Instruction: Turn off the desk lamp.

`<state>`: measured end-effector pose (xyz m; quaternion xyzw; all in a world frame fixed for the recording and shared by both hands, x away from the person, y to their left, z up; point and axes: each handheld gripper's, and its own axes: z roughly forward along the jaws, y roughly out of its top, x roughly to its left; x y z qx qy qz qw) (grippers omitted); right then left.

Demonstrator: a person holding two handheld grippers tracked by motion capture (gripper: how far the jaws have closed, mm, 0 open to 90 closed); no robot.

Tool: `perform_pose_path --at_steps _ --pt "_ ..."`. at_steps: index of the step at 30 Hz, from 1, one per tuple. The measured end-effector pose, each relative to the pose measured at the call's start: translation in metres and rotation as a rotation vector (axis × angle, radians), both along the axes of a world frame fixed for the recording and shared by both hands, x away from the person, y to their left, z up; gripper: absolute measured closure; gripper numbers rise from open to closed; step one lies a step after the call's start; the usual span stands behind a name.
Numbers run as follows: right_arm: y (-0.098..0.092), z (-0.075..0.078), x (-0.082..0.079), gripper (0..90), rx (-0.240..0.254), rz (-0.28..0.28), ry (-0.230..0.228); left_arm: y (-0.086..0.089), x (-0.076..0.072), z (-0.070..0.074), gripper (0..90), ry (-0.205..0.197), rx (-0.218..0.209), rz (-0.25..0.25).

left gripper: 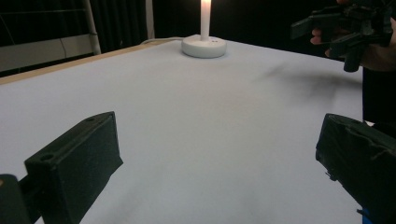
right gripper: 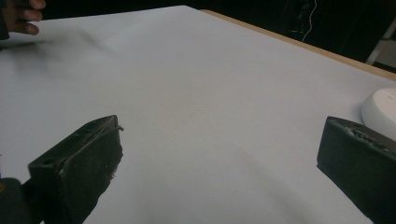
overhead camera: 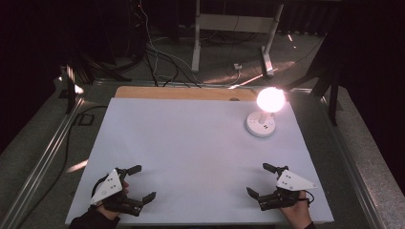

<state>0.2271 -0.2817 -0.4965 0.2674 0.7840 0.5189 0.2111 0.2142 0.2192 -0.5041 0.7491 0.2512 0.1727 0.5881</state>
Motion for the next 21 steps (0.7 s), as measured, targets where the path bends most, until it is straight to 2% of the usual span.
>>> perform_pose_path --at_steps 4,11,14,21 --pt "0.0010 0.0000 -0.0009 0.0 -0.024 -0.002 -0.015 0.0002 -0.0001 0.0002 0.5 -0.001 0.002 0.000" --pt "0.0013 -0.0004 -0.0011 0.0 -0.031 -0.012 -0.017 0.0005 -0.0004 0.0004 0.5 -0.003 0.004 0.001" --pt "0.0016 -0.0011 -0.0003 0.0 -0.038 -0.007 0.004 0.0003 -0.0007 0.0008 0.5 -0.004 0.002 0.001" --pt "0.0044 -0.0027 0.0001 0.0 -0.054 -0.010 0.017 0.0014 -0.0010 0.0006 0.5 -0.002 -0.001 0.005"
